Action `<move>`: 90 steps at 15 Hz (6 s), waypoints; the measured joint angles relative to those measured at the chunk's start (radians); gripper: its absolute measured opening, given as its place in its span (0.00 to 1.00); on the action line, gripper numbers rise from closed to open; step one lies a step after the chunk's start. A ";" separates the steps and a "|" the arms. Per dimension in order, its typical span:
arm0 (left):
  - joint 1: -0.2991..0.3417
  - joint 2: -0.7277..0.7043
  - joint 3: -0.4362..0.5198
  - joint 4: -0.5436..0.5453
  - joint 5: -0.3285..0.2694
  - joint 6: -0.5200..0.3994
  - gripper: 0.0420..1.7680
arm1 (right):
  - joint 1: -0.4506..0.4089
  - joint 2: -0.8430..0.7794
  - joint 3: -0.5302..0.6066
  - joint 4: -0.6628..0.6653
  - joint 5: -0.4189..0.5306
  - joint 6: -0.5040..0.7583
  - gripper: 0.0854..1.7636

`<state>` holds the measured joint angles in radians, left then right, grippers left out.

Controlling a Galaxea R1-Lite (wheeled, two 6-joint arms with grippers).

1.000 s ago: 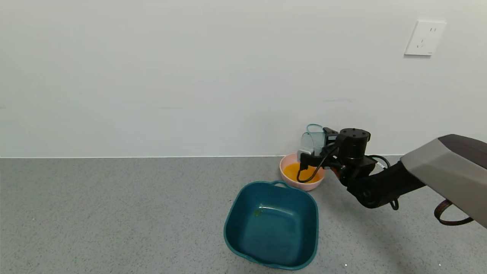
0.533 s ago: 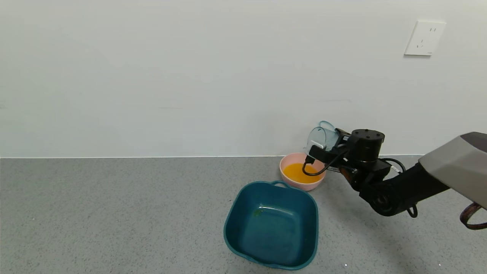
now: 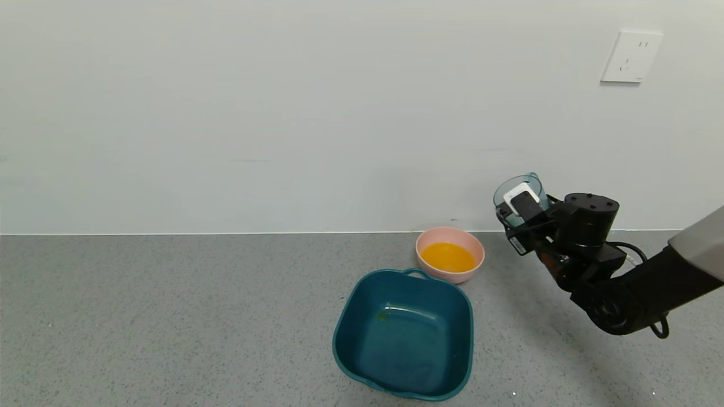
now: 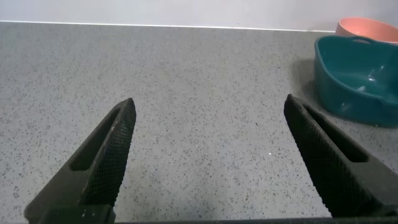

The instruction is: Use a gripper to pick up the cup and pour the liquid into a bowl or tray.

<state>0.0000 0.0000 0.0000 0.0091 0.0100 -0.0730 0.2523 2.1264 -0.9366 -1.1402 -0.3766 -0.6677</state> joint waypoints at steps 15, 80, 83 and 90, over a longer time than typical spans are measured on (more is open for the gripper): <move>0.000 0.000 0.000 0.000 0.000 0.000 0.97 | 0.001 -0.010 0.213 -0.138 -0.034 0.688 0.76; 0.000 0.000 0.000 0.000 0.000 0.000 0.97 | -0.155 -0.321 0.241 0.417 0.112 0.738 0.96; 0.000 0.000 0.000 0.000 0.000 0.000 0.97 | -0.158 -0.524 0.272 0.601 0.134 0.799 0.96; 0.000 0.000 0.000 0.000 0.000 0.000 0.97 | -0.120 -1.016 0.285 1.088 0.143 0.863 0.96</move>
<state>0.0000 0.0000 0.0000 0.0091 0.0100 -0.0730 0.1326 1.1106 -0.6517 -0.0519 -0.2332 0.1957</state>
